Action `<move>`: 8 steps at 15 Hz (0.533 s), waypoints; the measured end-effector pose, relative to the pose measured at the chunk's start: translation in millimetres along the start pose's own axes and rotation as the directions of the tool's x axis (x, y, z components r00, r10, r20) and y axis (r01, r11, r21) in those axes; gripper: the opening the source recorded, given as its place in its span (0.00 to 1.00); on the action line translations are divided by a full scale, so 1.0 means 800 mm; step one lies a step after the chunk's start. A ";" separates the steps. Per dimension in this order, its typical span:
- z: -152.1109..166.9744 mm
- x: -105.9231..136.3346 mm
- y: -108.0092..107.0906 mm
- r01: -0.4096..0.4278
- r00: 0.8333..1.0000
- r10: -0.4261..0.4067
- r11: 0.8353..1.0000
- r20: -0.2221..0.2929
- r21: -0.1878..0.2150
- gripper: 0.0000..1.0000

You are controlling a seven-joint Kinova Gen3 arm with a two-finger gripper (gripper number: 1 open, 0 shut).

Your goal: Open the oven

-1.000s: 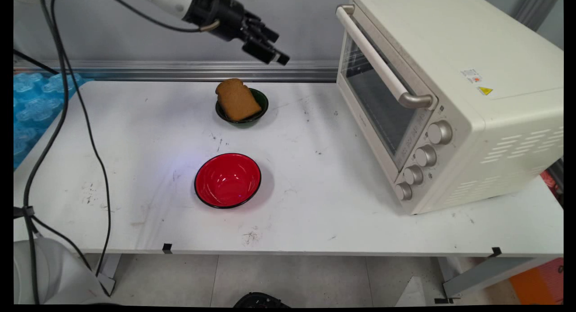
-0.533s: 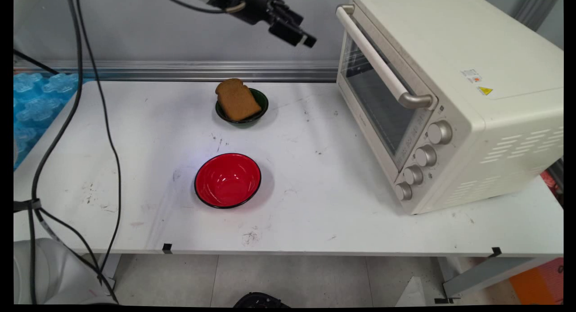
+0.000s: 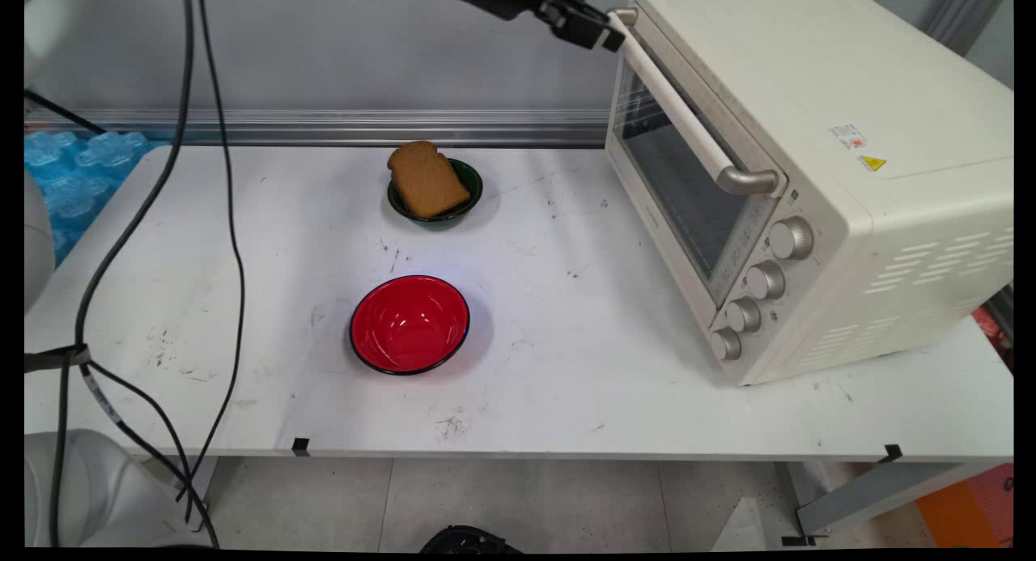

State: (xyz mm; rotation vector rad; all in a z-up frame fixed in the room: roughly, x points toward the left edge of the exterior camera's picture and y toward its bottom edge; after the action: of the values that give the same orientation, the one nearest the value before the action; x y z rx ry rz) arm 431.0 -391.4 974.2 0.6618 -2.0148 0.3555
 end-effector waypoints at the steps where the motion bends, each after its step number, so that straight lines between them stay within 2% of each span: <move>1: 0.007 0.003 0.000 0.003 1.000 -0.003 1.000 -0.004 -0.005 0.00; 8: 0.061 0.010 0.001 0.025 1.000 -0.026 0.999 -0.016 -0.037 0.00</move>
State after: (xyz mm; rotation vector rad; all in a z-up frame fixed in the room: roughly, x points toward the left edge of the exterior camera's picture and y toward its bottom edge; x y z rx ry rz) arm 393.3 -417.6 956.6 0.6593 -1.9911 0.3073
